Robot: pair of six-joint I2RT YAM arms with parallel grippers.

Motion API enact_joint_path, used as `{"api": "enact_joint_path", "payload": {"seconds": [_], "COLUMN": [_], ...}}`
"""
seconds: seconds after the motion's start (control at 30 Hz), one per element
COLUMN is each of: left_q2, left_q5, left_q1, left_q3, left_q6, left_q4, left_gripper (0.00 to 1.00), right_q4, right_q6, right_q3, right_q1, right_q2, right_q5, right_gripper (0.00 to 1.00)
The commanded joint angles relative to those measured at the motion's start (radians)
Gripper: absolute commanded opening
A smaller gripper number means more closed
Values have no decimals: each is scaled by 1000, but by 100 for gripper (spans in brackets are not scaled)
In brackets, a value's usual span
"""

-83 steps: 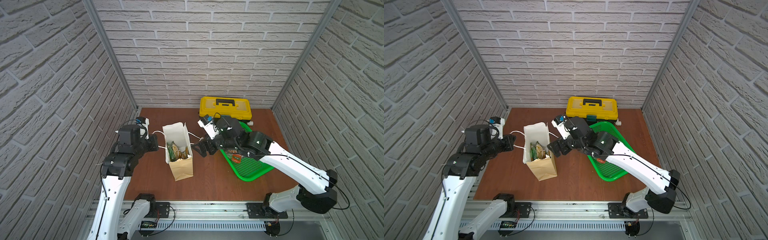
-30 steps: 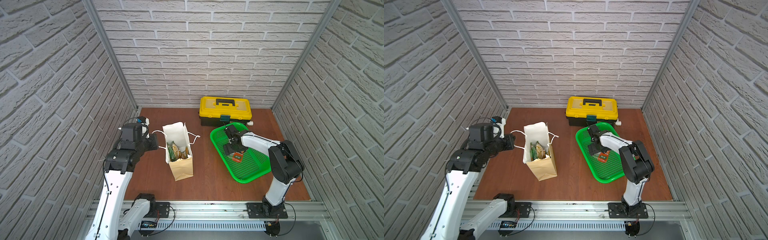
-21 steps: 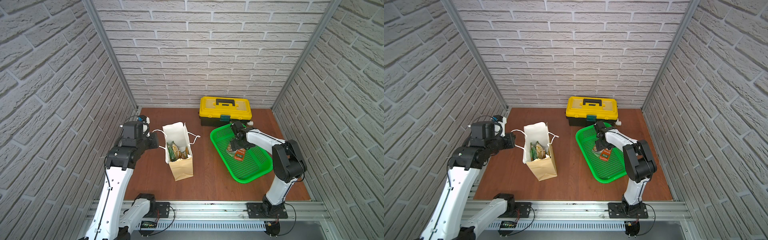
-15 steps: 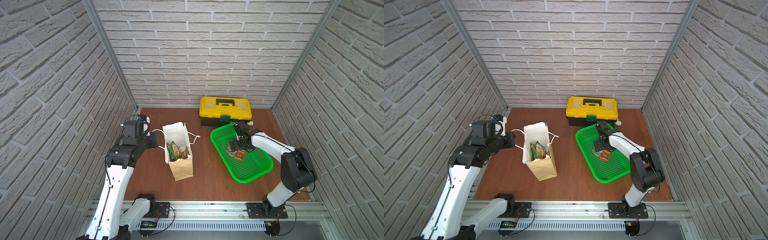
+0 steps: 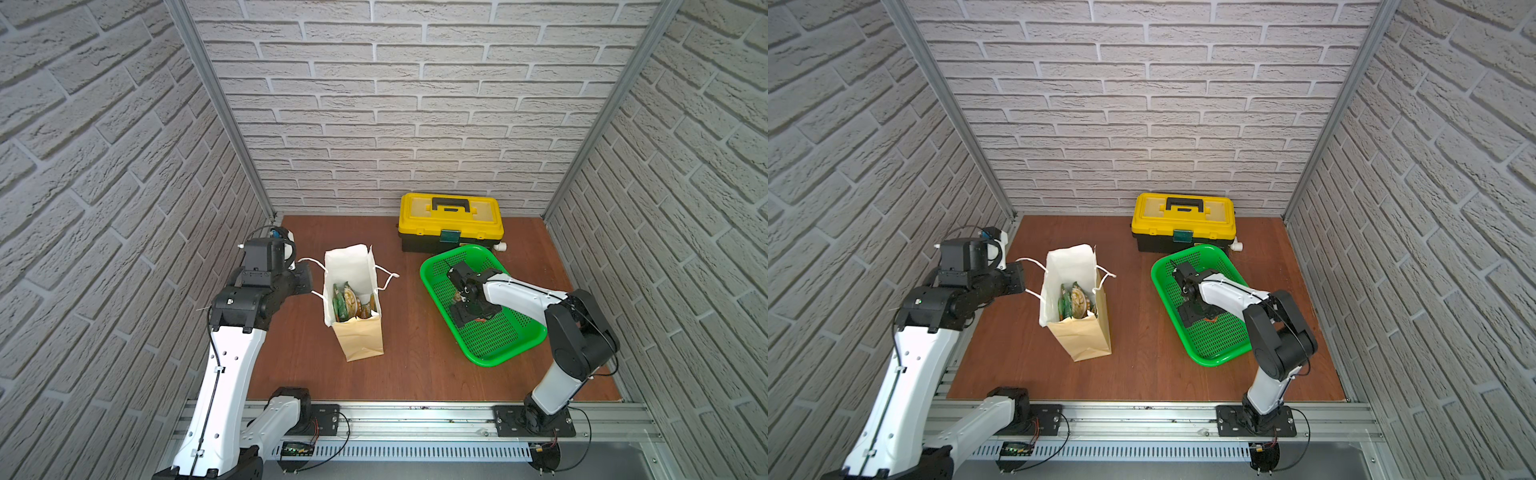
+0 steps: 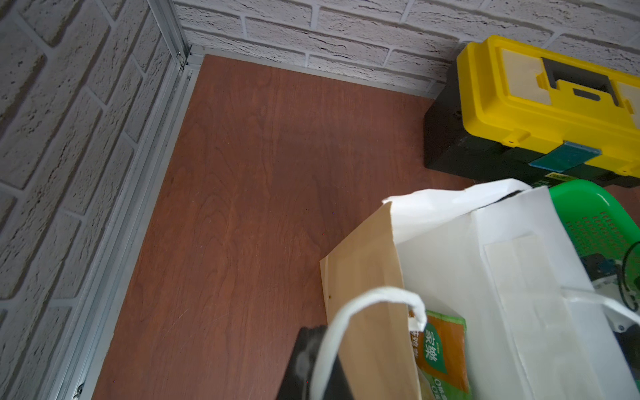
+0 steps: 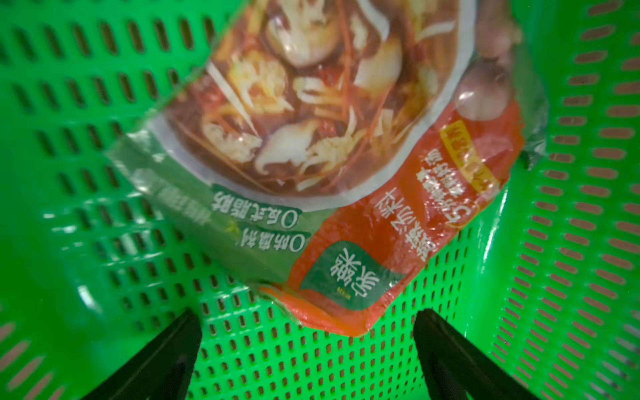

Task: Place the condiment packets inside the bag
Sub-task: Pick up the condiment packet from the storage box.

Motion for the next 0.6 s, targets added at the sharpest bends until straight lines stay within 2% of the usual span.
{"api": "enact_joint_path", "payload": {"seconds": [0.0,0.13,0.27,0.43,0.57], "left_q2": [0,0,-4,-6,-5], "left_q5": [-25,-19,-11,7,18], "left_q1": [18,30,41,57,67], "left_q3": [20,15,19,18,19], "left_q6": [10,8,13,19,23], "left_q4": [5,12,16,25,30], "left_gripper": [7,7,7,7,7], "right_q4": [-11,15,65,85,91], "right_q6": [18,24,22,20,26], "right_q3": [24,65,98,137,146], "right_q1": [7,-4,-31,-38,-49], "right_q2": [47,85,86,93,99], "right_q5": [143,210,173,178,177], "right_gripper": [100,95,73,60,41]}}
